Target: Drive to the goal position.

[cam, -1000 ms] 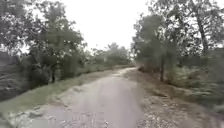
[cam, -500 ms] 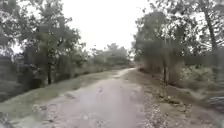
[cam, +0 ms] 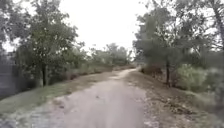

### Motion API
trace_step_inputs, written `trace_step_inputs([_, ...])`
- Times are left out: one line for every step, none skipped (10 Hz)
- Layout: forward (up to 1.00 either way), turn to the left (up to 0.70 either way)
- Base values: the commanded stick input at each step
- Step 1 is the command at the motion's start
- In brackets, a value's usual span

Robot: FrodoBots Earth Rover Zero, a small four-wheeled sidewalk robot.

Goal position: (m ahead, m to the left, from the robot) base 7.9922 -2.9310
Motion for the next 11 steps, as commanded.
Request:
trace_step_inputs([0.70,0.00])
trace_step_inputs([0.70,0.00])
trace_step_inputs([0.70,0.00])
trace_step_inputs([0.70,0.00])
trace_step_inputs([0.70,0.00])
trace_step_inputs([0.70,0.00])
trace_step_inputs([0.70,0.00])
trace_step_inputs([0.70,0.00])
trace_step_inputs([0.70,0.00])
trace_step_inputs([0.70,0.00])
trace_step_inputs([0.70,0.00])
